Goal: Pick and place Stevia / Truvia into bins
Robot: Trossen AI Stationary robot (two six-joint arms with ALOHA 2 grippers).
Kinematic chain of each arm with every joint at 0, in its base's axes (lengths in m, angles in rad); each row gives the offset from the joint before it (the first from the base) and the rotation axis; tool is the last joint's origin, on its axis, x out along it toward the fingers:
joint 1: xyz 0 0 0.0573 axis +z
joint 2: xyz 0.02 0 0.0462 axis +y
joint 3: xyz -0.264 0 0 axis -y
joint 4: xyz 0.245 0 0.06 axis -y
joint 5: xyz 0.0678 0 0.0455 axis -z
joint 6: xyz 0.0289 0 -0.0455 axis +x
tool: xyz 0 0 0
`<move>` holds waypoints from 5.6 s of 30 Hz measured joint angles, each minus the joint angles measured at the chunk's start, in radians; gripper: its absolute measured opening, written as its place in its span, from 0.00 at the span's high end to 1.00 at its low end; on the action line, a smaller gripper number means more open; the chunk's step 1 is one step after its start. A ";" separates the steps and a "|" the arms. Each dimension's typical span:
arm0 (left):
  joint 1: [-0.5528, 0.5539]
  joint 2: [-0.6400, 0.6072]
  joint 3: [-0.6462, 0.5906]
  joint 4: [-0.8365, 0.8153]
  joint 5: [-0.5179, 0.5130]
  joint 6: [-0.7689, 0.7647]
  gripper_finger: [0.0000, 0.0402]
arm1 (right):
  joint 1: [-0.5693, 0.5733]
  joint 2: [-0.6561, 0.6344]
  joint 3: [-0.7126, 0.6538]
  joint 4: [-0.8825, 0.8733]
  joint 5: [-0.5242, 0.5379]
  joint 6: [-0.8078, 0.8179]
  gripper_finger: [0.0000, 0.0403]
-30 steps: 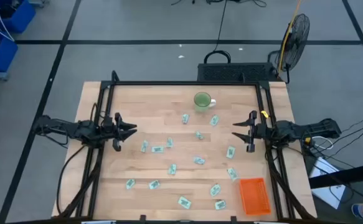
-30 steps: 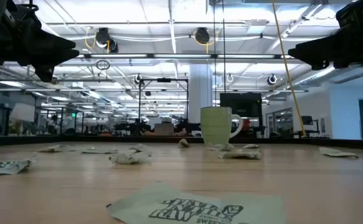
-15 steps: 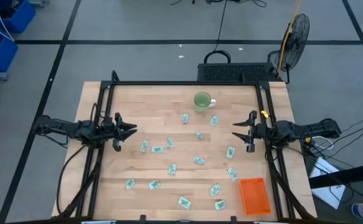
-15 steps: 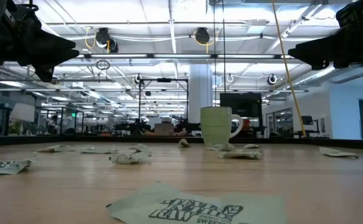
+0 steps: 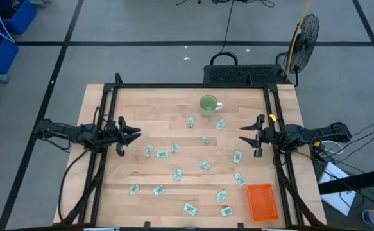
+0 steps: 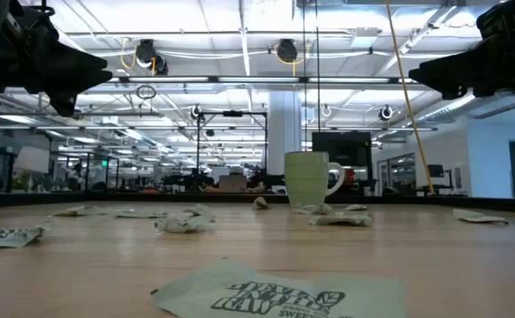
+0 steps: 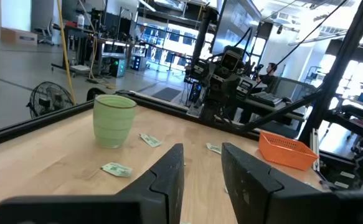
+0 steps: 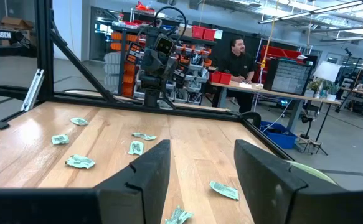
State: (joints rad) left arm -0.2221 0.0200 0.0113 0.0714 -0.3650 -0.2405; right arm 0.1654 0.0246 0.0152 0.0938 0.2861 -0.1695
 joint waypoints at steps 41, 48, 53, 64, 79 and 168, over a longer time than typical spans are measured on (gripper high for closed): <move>0.000 0.000 0.000 0.000 0.000 0.000 0.72 | 0.000 0.000 0.000 0.000 0.000 0.000 0.57; 0.000 0.000 0.000 0.000 0.000 0.000 0.72 | 0.000 0.000 0.000 0.000 0.000 0.000 0.57; 0.000 0.000 0.000 0.000 -0.003 0.000 0.72 | 0.000 0.000 0.000 0.000 0.000 0.000 0.57; 0.000 0.000 0.000 0.003 -0.007 0.000 0.72 | 0.000 0.000 0.000 0.000 0.000 0.000 0.57; 0.000 0.000 -0.001 0.099 -0.177 0.055 0.72 | 0.000 0.000 0.000 0.000 0.000 0.000 0.57; 0.159 0.752 0.326 0.688 -0.027 0.318 0.72 | -0.121 1.160 0.573 0.777 0.057 0.354 0.57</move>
State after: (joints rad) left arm -0.0634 0.7715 0.3370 0.7599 -0.3923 0.0776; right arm 0.0439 1.1850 0.5880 0.8712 0.3428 0.1844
